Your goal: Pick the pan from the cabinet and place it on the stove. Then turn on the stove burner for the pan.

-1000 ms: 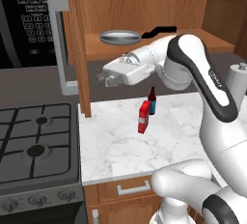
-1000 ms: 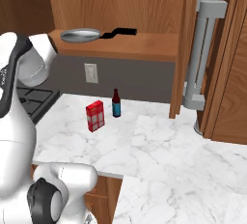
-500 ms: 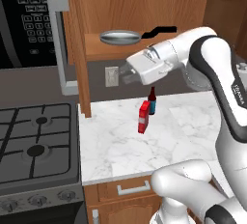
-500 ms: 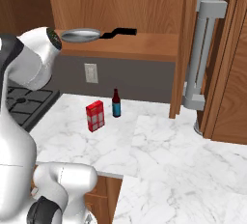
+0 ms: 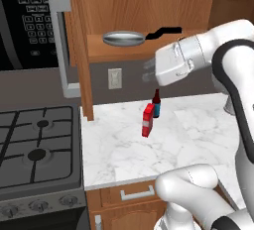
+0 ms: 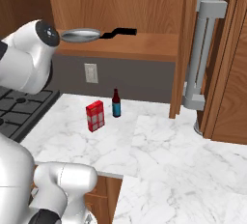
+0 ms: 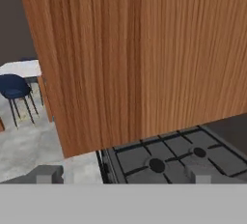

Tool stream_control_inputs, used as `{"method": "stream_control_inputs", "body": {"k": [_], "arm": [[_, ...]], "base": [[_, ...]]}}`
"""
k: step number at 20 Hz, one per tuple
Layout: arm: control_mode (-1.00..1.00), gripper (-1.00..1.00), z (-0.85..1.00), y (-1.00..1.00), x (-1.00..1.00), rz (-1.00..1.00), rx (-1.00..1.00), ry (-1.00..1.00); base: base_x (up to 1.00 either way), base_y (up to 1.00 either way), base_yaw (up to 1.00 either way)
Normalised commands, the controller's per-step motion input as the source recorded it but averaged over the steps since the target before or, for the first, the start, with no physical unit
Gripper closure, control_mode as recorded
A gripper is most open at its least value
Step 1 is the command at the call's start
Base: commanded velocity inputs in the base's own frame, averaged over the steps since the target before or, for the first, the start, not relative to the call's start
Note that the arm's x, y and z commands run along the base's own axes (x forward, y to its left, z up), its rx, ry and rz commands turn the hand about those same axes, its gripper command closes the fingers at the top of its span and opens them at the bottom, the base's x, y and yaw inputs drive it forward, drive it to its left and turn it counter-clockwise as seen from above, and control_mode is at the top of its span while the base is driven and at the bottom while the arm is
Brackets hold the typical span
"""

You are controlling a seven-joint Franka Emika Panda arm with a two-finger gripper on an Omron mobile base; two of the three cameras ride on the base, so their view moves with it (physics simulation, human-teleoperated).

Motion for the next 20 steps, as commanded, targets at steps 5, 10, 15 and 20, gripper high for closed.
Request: {"method": "stream_control_inputs", "body": {"k": [5,10,15,20], "arm": [[-1.00,-1.00,0.09,-0.40,0.00,-0.22,-0.09,-0.09],[-1.00,-1.00,0.11,-0.41,0.05,-0.21,-0.05,-0.06],[-1.00,-1.00,0.05,-0.41,0.06,-0.28,0.00,0.00],[-1.00,-1.00,0.00,-0.28,0.02,-0.35,0.02,0.00]], "base": [[0.00,0.00,0.00],[0.00,0.00,0.00],[0.00,0.00,0.00],[0.00,0.00,0.00]]}}
